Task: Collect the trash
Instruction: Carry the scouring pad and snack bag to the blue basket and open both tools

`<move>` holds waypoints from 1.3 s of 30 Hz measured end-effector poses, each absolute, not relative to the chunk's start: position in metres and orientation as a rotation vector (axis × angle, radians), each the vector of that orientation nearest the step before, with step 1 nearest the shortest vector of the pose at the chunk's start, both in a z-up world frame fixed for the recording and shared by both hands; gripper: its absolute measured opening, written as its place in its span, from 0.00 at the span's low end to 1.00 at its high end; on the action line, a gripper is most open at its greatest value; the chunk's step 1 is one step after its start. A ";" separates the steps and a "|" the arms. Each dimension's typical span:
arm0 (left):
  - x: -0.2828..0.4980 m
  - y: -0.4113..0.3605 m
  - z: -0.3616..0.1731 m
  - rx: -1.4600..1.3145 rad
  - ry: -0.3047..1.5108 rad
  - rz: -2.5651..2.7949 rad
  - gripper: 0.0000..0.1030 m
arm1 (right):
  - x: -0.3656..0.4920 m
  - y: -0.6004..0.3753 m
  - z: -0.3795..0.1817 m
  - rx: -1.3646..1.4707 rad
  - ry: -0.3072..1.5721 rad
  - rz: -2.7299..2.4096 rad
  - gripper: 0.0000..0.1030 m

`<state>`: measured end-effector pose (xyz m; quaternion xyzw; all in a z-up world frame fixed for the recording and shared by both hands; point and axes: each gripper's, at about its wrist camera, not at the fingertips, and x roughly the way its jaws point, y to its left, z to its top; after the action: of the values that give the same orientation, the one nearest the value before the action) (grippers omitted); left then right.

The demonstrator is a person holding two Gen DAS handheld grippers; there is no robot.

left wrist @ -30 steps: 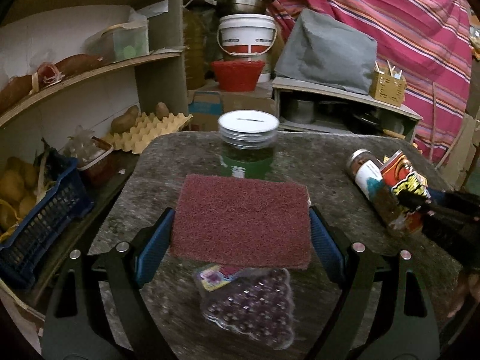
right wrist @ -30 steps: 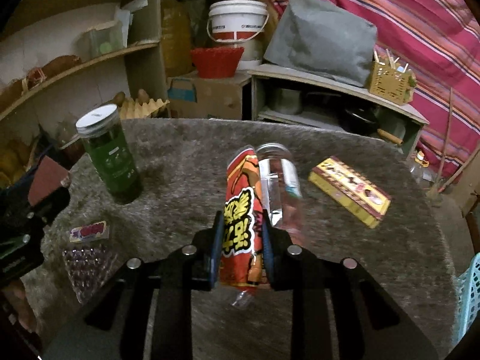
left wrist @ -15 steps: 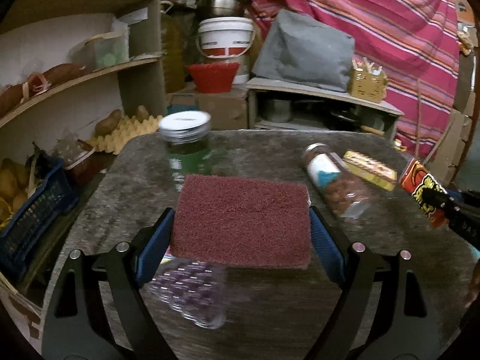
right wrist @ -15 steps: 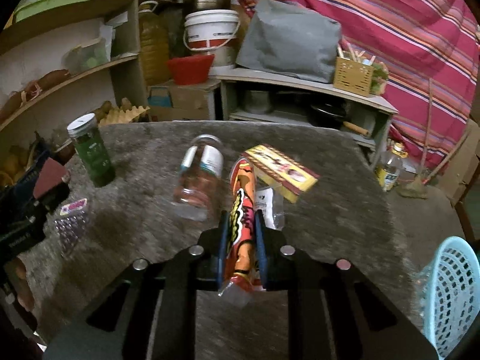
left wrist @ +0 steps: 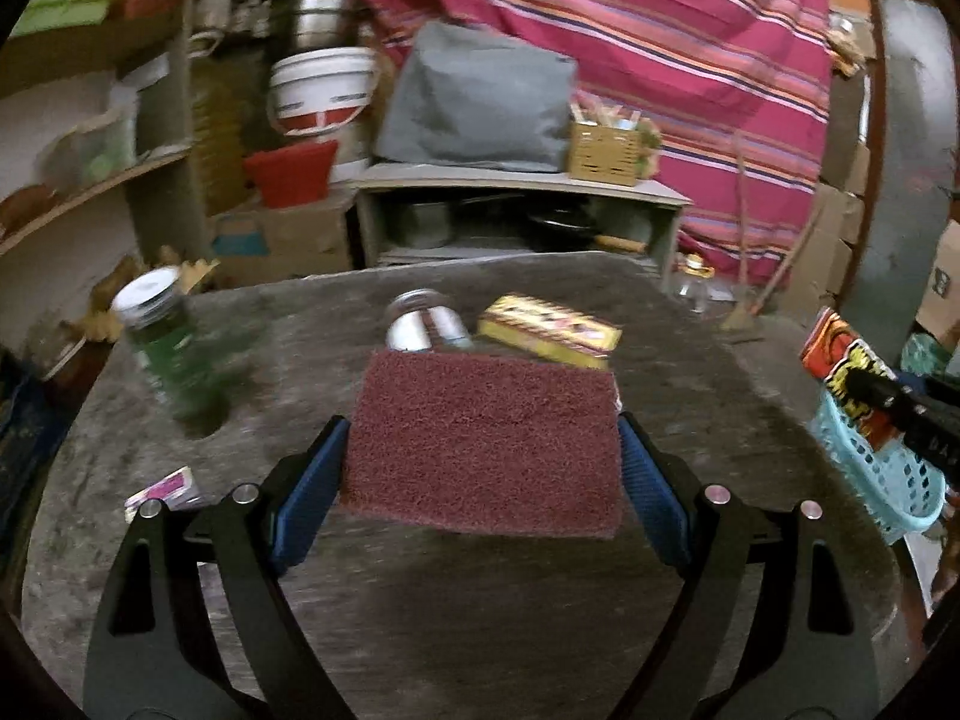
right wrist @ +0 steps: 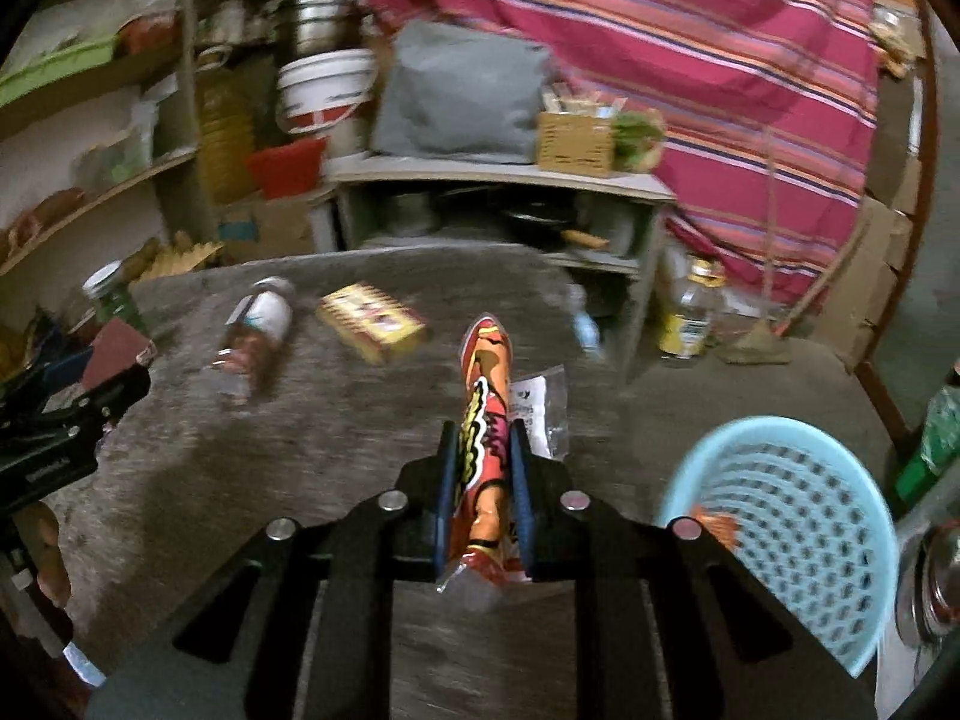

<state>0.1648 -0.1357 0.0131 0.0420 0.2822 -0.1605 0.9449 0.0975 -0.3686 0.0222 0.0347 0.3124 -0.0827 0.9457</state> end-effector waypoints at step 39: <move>0.103 -0.420 0.002 0.144 0.595 -0.647 0.95 | -0.010 -0.597 -0.012 0.282 0.648 -0.428 0.17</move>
<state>0.1031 -0.4201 0.0015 0.0697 0.2879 -0.3127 0.9025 -0.0097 -0.5973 -0.0118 0.1373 0.3147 -0.2079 0.9159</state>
